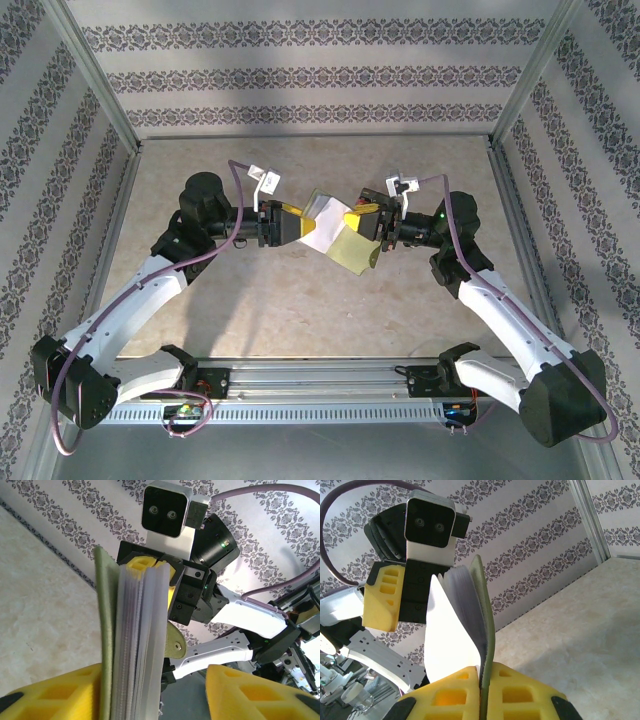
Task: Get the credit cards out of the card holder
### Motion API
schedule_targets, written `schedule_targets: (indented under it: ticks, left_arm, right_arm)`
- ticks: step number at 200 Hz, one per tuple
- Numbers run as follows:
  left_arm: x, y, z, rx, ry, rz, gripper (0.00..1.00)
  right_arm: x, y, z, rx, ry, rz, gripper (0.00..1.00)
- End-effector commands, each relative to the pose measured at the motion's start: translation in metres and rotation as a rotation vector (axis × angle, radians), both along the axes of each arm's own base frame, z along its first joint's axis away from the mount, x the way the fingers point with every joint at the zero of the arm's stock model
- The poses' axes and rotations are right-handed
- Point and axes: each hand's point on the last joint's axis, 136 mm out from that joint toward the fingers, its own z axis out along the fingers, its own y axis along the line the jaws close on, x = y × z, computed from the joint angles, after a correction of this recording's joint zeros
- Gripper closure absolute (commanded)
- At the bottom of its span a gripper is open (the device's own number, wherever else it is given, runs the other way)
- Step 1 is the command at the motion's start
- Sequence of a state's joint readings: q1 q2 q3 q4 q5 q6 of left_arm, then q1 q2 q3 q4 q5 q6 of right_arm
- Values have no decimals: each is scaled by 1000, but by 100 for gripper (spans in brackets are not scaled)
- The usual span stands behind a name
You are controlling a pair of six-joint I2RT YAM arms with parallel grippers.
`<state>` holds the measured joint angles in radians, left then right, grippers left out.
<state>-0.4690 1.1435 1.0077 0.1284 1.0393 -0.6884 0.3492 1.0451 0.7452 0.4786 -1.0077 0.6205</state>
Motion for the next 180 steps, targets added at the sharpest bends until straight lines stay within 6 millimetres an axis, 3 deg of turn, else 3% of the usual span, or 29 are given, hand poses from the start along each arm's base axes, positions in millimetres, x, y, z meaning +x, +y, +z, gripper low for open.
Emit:
schedule_targets:
  ticks: [1,76,143,180]
  left_arm:
    - [-4,4,17,-46,-62,-4,53]
    - [0,2,19,-76,-48,-8,75]
    - [11,0,-1,-27,0,26,71]
    - [15,0,-5,-10,-6,44,93]
  right_arm:
    - [0,0,4,0,-45,-2,100]
    - [3,1,1,-3,-37,-6,100]
    - [7,-1,3,2,-29,-38,100]
    - [13,-3,-2,2,-7,-79,100]
